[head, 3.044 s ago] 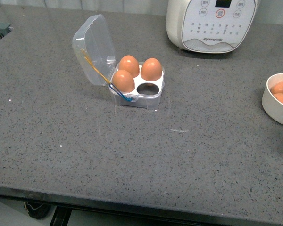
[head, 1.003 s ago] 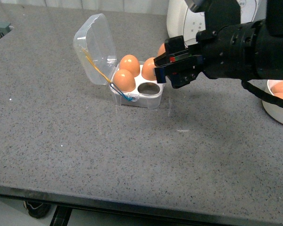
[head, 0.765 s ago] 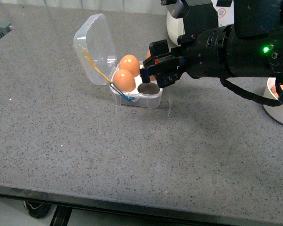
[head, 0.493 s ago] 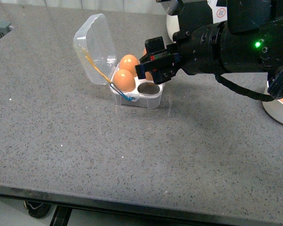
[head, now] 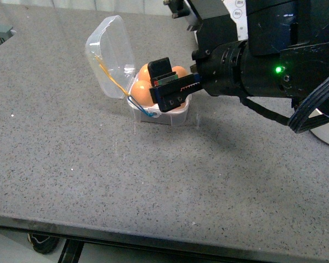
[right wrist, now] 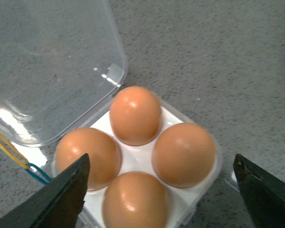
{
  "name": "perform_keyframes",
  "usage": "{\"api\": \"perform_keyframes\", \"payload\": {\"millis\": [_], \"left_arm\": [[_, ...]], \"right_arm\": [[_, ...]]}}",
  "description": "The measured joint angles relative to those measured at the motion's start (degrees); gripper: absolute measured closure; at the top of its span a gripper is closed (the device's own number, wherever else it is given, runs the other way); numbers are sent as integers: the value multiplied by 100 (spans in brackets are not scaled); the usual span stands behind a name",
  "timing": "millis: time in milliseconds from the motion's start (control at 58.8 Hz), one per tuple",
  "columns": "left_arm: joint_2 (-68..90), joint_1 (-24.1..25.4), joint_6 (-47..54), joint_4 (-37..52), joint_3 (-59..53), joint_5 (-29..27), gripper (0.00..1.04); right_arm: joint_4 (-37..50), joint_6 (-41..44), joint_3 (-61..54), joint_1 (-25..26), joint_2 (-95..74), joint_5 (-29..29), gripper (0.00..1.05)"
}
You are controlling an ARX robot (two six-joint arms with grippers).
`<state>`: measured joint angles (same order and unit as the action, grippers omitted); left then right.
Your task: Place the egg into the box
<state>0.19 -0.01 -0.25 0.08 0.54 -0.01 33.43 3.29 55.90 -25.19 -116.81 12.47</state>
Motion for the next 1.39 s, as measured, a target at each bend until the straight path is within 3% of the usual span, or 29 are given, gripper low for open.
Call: {"api": "perform_keyframes", "payload": {"millis": [68,374,510,629,833,1037,1258,1309,1394], "left_arm": [[0,0,0,0,0,0,7],[0,0,0,0,0,0,7],[0,0,0,0,0,0,7],[0,0,0,0,0,4,7],[0,0,0,-2,0,0,7],[0,0,0,-4,0,0,7],[0,0,0,-4,0,0,7],[0,0,0,-4,0,2,7],[0,0,0,-4,0,2,7]], "right_arm": [[146,9,-136,83,133,-223,7],[1016,83,-1620,658,1781,-1014,9],[960,-146,-2400,979,2717,-1416,9],[2452,-219,-3102,1102,3012,-2522,26],[3180,-234,-4109,1478,3694,-2260,63],[2811,-227,-4795,1803,4636,-1947,104],[2072,-256,-5204,2048,5777,-1692,104],[1888,-258,-5263,2262,6024,-1357,104],[1596,-262,-5346,2457,6402,-1285,104]]}}
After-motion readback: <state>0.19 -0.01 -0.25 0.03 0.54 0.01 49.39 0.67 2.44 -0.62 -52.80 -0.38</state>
